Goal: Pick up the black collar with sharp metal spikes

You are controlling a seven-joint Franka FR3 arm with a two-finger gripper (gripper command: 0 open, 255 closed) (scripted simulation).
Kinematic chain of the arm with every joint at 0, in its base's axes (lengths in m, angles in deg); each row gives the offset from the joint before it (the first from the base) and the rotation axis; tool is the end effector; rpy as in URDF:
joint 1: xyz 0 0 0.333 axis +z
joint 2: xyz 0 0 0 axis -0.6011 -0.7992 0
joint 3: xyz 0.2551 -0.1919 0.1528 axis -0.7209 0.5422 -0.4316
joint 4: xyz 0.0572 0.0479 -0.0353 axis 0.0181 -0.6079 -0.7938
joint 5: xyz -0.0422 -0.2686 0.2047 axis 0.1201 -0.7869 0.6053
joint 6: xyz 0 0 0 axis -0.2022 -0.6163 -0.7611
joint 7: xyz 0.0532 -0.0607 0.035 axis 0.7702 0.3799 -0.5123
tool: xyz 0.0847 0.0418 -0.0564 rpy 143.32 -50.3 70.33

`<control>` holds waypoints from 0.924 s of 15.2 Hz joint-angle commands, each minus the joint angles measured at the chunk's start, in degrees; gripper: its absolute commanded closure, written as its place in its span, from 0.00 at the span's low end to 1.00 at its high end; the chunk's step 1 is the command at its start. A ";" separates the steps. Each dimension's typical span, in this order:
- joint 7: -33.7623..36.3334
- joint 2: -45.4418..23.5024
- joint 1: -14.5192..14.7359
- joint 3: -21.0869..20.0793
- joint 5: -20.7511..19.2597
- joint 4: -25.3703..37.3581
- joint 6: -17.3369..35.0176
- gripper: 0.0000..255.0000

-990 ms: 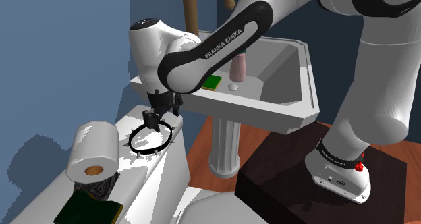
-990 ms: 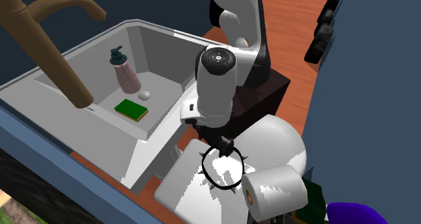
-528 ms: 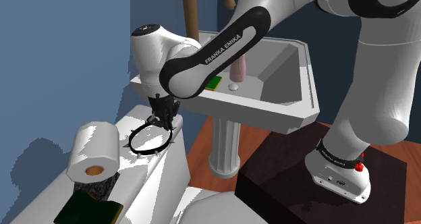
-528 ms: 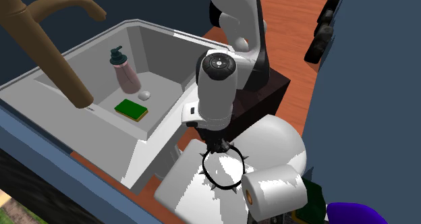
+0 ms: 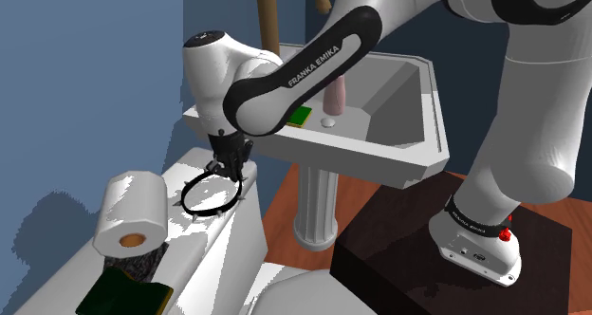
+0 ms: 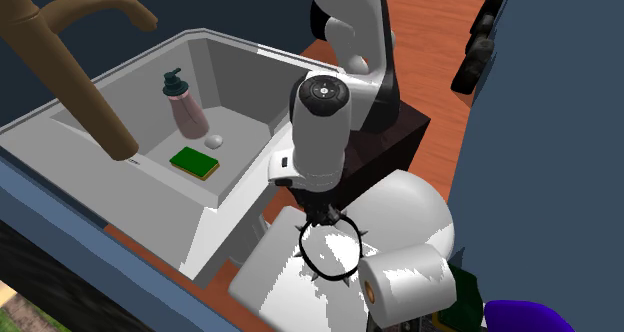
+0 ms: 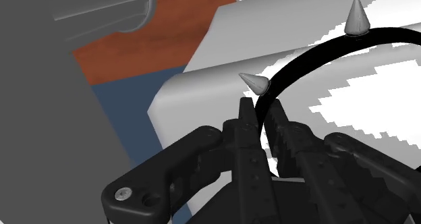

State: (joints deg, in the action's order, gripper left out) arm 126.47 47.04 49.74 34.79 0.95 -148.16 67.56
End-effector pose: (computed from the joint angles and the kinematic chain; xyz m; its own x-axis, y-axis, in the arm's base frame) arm 0.4701 0.3496 0.4243 0.9898 0.1325 0.0530 0.1325 -0.9912 0.0040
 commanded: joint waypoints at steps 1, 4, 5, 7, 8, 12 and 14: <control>-0.30 0.70 -0.13 -0.18 0.48 0.45 -1.10 1.00; -0.83 1.77 -0.32 -0.45 1.22 1.48 -3.06 1.00; -0.99 2.10 -0.38 -0.53 1.45 1.85 -3.72 1.00; -1.31 2.74 -0.48 -0.68 1.90 2.63 -5.05 1.00; -1.47 3.04 -0.52 -0.74 2.11 3.05 -5.72 1.00; -2.03 4.14 -0.67 -0.97 2.87 4.83 -8.45 1.00; -2.18 4.43 -0.70 -1.03 3.07 5.37 -9.24 1.00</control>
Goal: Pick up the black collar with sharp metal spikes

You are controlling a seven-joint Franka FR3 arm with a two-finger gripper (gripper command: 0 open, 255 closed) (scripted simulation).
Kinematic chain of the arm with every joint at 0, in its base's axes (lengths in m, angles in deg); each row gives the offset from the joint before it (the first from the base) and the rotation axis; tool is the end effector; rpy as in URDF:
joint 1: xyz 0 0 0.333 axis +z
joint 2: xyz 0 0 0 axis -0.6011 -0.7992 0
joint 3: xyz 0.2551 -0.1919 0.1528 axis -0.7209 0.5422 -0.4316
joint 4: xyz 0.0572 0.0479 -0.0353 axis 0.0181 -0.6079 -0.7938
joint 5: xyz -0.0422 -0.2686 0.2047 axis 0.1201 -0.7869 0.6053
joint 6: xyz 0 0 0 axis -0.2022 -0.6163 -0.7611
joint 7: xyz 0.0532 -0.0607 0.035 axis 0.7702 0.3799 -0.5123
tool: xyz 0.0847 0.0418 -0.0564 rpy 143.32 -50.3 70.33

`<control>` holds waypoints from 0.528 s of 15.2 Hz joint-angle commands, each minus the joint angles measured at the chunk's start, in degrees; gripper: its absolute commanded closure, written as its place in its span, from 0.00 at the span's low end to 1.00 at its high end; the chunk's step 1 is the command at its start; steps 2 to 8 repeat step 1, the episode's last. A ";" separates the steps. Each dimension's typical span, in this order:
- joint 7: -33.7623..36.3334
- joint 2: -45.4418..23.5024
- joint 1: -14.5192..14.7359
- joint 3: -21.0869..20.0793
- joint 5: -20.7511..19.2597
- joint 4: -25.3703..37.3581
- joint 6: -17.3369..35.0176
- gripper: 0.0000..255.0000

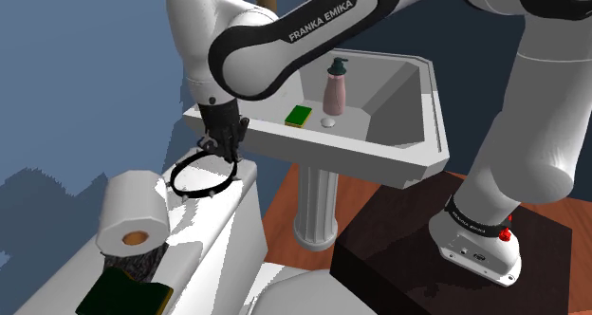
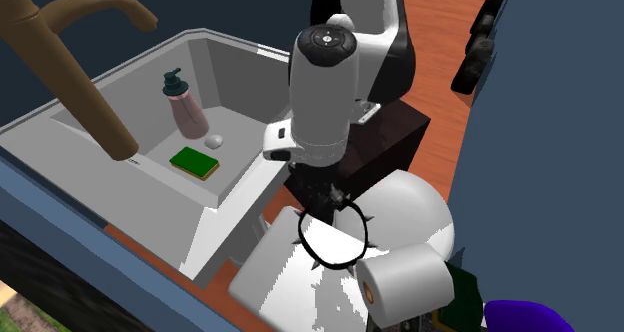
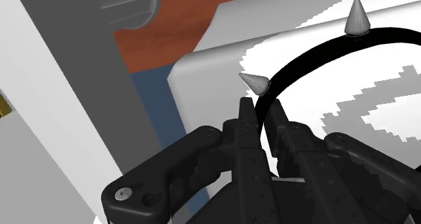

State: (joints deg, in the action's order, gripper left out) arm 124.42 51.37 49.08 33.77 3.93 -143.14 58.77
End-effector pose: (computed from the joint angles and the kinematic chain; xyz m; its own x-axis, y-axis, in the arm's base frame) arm 0.4625 0.3472 0.4878 0.9898 0.1321 0.0528 0.1320 -0.9912 0.0041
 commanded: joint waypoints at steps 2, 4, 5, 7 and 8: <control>-0.12 0.09 -0.04 -0.01 0.09 0.36 -0.46 1.00; -0.12 0.09 -0.04 -0.01 0.09 0.36 -0.46 1.00; -0.12 0.09 -0.04 -0.01 0.09 0.36 -0.46 1.00; -0.12 0.09 -0.04 -0.01 0.09 0.36 -0.46 1.00; -0.12 0.09 -0.04 -0.01 0.09 0.36 -0.46 1.00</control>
